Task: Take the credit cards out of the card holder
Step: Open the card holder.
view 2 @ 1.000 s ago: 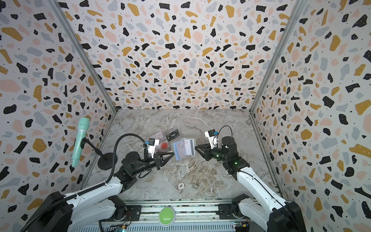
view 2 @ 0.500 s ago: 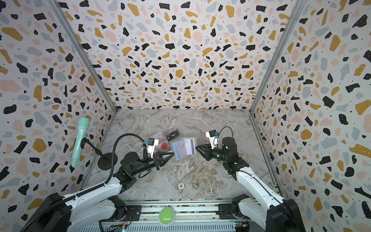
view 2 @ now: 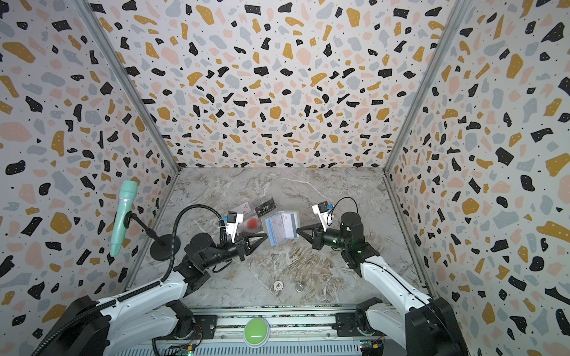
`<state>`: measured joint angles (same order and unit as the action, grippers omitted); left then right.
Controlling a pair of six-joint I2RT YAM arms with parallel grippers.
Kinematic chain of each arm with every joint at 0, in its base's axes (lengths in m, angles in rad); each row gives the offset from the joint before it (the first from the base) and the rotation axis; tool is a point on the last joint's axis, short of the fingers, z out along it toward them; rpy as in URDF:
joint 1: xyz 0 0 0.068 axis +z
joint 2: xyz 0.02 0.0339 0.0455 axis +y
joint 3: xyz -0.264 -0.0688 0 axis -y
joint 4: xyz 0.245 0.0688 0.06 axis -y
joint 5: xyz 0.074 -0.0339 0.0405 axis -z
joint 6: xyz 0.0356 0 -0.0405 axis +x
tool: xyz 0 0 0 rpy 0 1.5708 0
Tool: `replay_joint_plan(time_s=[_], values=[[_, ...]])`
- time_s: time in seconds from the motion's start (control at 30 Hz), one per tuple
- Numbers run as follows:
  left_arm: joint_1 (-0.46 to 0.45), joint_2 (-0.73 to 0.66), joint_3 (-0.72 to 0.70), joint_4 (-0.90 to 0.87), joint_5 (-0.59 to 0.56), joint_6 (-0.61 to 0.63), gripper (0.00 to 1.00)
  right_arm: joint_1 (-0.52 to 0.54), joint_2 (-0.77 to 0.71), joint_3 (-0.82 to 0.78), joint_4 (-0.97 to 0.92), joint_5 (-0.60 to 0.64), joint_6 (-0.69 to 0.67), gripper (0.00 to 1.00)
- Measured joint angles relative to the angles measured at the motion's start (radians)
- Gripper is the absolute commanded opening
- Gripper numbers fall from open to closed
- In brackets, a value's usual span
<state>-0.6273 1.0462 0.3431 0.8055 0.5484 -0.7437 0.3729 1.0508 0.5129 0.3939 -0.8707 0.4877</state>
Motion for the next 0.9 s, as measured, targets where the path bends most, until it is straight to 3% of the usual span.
replay_joint_plan(time_s=[0.13, 0.27, 0.43, 0.57, 0.7, 0.9], values=[[0.004, 0.034, 0.000, 0.041, 0.000, 0.000, 0.00, 0.000, -0.026, 0.000, -0.002, -0.001, 0.003, 0.00], [0.005, 0.085, 0.000, 0.090, 0.008, -0.004, 0.25, 0.029, -0.048, 0.000, -0.043, 0.048, -0.006, 0.00], [0.005, 0.132, 0.000, 0.159, 0.041, -0.025, 0.41, 0.127, -0.053, 0.062, -0.157, 0.176, -0.058, 0.00], [0.005, 0.155, 0.000, 0.218, 0.067, -0.040, 0.44, 0.200, -0.050, 0.133, -0.233, 0.300, -0.104, 0.00], [0.005, 0.184, 0.000, 0.262, 0.079, -0.063, 0.55, 0.262, -0.027, 0.190, -0.297, 0.418, -0.145, 0.00], [0.005, 0.197, -0.003, 0.295, 0.083, -0.079, 0.60, 0.330, 0.034, 0.242, -0.380, 0.565, -0.185, 0.00]])
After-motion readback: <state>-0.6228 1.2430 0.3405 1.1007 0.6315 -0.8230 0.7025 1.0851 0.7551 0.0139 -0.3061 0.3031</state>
